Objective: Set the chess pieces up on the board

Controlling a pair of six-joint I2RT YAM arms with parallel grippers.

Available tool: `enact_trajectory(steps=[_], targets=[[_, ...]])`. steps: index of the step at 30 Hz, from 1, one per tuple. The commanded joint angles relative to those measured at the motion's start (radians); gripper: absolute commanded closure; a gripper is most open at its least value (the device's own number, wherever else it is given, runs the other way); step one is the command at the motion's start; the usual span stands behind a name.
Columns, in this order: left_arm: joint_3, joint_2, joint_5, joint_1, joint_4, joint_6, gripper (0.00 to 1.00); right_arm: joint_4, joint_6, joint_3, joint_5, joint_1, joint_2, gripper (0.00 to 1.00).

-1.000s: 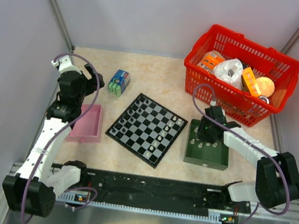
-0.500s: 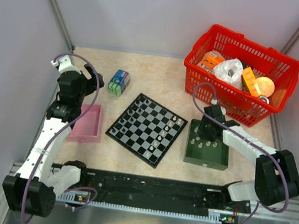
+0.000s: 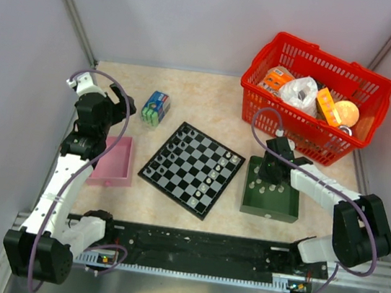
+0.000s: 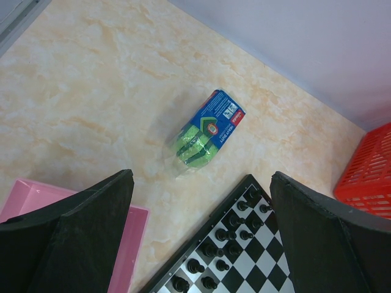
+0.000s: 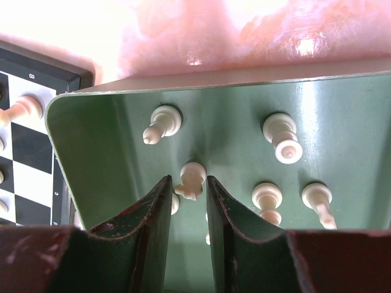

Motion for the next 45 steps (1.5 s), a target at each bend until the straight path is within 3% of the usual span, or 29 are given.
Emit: enact_trajectory(steps=[1,6,14,28,45], targets=[[-0.003,0.004,0.002,0.007,0.049,-0.007,0.01,0.023,0.002,0.029,-0.002,0.015,0.006,0.72],[-0.001,0.006,0.003,0.007,0.051,-0.007,0.01,0.020,-0.006,0.029,-0.004,0.020,0.009,0.80],[-0.006,0.004,0.005,0.007,0.051,-0.008,0.01,-0.008,-0.021,0.044,0.013,0.028,-0.002,0.83],[-0.015,0.000,0.011,0.007,0.055,-0.014,0.01,-0.059,-0.037,0.075,0.038,0.029,-0.088,0.82],[-0.015,-0.007,0.014,0.008,0.052,-0.016,0.01,-0.112,-0.046,0.151,-0.036,0.031,-0.201,0.84]])
